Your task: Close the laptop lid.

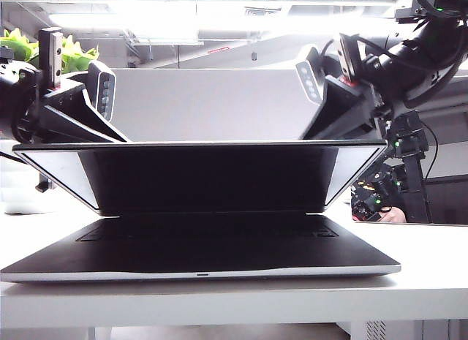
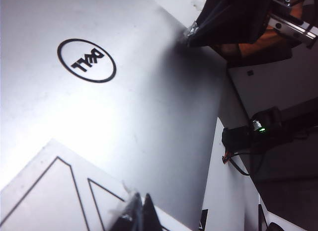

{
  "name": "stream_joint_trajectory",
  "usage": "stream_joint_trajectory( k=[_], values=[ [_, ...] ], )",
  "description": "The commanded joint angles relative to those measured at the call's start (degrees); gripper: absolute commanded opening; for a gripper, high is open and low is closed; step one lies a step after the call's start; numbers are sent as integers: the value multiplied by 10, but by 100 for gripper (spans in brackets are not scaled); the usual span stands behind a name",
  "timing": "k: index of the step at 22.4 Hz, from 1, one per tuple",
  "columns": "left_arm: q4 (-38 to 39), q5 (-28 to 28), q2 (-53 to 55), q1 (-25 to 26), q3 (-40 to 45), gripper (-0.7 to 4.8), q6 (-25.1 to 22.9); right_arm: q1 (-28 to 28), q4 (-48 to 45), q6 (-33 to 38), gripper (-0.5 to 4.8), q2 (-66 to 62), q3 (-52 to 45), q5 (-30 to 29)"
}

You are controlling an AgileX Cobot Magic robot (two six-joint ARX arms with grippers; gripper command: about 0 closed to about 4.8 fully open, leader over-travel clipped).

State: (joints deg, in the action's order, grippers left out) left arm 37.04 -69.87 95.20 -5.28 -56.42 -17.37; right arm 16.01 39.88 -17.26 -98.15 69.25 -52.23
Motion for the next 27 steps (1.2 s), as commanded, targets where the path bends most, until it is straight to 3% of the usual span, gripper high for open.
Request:
stream_joint_trajectory(
  k=[1,5,17,20,23,26,27],
  values=[
    [8,9,0,0,0,-5,-13,4,26,-15,-1,2,-1,-2],
    [12,73,0,0,0,-5,-13,13,35,-23,-1,2,-24,25],
    [18,122,0,-1,1,-5,-17,14,-22,-20,-1,2,-120,43],
    [13,120,-1,-1,1,-5,-17,14,-29,-17,-1,3,-118,10],
    [-3,118,-7,-1,1,-5,-16,14,-73,24,-1,18,-118,-33],
    [-63,133,-50,-1,1,-5,23,14,-160,85,-1,72,-118,-31],
    [-93,163,-72,-1,0,-5,44,13,-200,115,-1,95,-118,-26]
  ],
)
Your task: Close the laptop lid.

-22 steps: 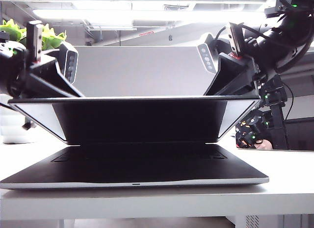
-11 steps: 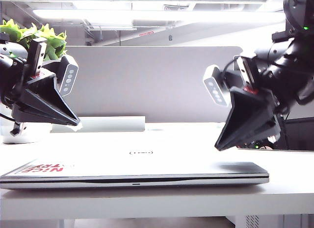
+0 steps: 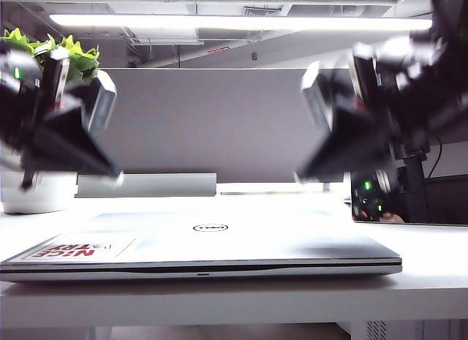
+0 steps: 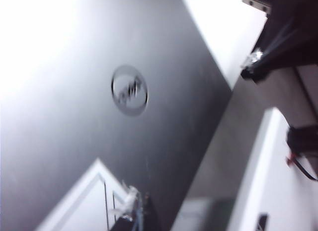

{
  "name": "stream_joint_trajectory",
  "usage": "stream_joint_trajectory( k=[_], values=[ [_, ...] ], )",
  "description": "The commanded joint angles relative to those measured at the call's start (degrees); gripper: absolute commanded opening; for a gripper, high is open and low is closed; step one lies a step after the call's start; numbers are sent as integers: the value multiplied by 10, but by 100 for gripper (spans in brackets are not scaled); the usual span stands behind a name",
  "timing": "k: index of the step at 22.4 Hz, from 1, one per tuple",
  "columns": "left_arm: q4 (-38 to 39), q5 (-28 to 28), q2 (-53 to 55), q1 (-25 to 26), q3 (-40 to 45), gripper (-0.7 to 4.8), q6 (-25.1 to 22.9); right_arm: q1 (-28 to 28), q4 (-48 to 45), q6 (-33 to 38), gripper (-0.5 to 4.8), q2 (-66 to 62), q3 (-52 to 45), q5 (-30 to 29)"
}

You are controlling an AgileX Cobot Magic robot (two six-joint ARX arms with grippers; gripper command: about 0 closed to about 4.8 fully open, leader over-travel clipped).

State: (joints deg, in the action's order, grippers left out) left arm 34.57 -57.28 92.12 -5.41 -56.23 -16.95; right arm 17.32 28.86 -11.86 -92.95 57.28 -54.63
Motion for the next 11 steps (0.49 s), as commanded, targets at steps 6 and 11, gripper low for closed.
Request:
stream_joint_trajectory(
  k=[6,11],
  values=[
    [-256,307,-242,1,-1,-5,148,0,-298,193,-1,219,1,177],
    [-349,514,-424,0,-1,-5,181,1,-332,205,-1,381,1,445]
  ],
)
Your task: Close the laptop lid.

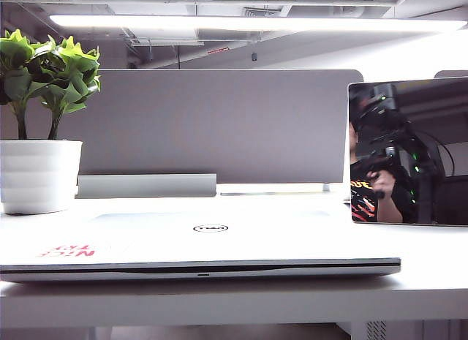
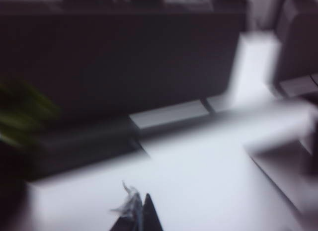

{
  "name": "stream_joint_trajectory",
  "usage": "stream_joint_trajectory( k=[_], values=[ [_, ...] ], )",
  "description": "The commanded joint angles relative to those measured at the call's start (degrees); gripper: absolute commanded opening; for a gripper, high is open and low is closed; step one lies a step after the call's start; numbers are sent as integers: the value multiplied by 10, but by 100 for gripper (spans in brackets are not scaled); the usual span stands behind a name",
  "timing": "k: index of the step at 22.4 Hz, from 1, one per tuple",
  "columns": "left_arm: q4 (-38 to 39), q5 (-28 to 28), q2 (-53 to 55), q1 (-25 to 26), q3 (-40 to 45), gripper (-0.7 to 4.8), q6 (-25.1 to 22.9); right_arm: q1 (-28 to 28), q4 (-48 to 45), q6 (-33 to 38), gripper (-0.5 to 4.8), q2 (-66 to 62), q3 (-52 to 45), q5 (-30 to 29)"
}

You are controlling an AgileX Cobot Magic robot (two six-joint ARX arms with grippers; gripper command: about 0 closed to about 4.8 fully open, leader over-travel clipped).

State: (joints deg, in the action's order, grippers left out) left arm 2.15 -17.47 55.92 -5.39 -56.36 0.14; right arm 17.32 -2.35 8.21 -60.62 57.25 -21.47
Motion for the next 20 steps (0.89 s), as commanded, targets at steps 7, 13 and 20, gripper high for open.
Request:
stream_joint_trajectory(
  k=[7,13,20],
  values=[
    [6,215,-163,0,1,-5,7,1,0,4,-1,127,1,200],
    [47,212,-176,0,1,-5,9,1,9,4,-1,126,1,199],
    [92,213,-172,1,1,-5,7,1,9,4,-1,126,1,199]
  ],
)
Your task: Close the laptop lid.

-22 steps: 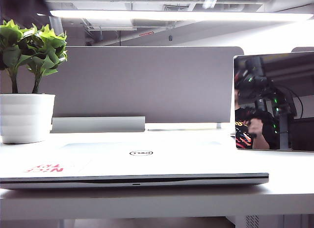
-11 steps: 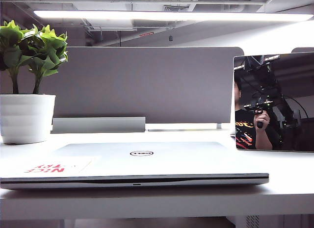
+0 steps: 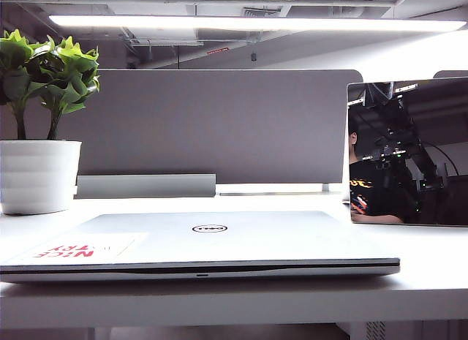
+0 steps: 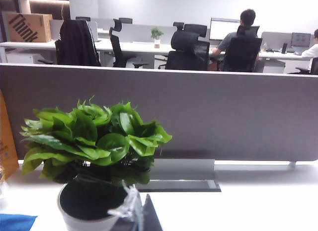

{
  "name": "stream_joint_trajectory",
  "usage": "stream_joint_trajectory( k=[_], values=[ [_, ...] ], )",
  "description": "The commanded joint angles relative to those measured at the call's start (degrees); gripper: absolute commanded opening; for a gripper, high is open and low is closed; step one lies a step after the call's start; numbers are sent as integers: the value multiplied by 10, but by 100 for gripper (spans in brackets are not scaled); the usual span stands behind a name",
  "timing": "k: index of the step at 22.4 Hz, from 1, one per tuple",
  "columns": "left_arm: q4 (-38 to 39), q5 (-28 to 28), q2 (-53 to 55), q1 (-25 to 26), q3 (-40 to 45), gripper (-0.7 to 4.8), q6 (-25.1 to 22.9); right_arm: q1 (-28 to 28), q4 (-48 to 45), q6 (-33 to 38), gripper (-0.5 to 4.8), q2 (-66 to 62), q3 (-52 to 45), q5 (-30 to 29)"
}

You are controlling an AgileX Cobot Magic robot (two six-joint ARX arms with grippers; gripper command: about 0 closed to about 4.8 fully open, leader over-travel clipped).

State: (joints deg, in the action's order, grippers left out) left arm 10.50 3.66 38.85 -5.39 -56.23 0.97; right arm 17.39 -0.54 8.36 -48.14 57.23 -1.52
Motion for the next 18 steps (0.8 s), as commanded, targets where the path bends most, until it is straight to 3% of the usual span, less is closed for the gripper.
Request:
stream_joint_trajectory(
  k=[1,5,7,8,10,11,13,15,18],
  values=[
    [12,2,-1,1,-1,-5,-1,0,-9,3,-1,1,1,-1],
    [15,2,-1,1,-1,-5,-2,0,-9,3,-1,1,1,1],
    [31,3,-4,1,-1,-5,-45,0,-9,3,-1,1,1,1],
    [49,30,-13,1,-1,-5,-79,0,-9,3,-1,1,1,1],
    [150,148,-43,1,-1,-5,-40,0,-9,3,-1,1,1,1],
    [215,180,-62,1,-1,-5,-19,0,-9,3,0,1,1,1],
    [295,180,-107,2,13,-5,10,0,-9,3,-1,1,1,1],
    [245,152,-161,2,77,-5,-9,0,-9,3,0,1,1,1],
    [75,37,-242,2,229,-5,-27,0,-9,3,-1,2,1,1]
  ],
)
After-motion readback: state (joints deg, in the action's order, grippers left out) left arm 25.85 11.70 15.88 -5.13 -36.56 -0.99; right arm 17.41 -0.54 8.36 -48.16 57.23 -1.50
